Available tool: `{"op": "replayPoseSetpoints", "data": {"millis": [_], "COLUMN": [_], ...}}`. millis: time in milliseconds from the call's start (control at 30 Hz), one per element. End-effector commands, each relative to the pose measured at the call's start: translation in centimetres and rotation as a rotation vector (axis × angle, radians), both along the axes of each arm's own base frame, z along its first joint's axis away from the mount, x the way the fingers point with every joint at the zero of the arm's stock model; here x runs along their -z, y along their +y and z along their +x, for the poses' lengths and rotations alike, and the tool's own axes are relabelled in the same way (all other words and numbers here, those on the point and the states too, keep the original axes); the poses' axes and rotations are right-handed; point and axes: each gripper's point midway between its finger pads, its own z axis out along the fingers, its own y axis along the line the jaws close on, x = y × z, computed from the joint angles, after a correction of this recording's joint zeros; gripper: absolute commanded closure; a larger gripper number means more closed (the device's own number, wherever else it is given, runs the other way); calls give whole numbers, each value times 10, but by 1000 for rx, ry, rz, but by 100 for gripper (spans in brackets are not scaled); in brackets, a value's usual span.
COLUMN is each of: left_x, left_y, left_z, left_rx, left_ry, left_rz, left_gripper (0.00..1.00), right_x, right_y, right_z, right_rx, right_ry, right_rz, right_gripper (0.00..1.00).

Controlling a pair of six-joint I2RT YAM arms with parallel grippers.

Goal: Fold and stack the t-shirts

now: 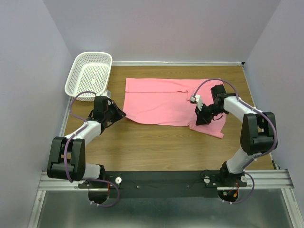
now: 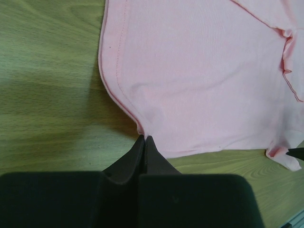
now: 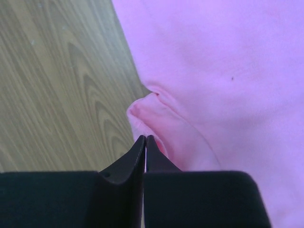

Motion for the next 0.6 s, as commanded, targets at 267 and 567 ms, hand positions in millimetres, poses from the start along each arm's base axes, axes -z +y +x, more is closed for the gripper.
{"op": "replayPoseSetpoints", "data": {"millis": [267, 567], "left_x": [1, -5], "left_y": [-2, -2], "left_z": [0, 0], "left_rx": [23, 22], "left_ry": [-10, -25], "left_rz": [-8, -8], "left_gripper": [99, 99], "right_x": [-17, -35], "right_y": [30, -1], "right_z": [-114, -83], "right_rx": [-387, -139], "right_ry": [80, -53], "right_rz": [-62, -251], "right_gripper": [74, 53]}}
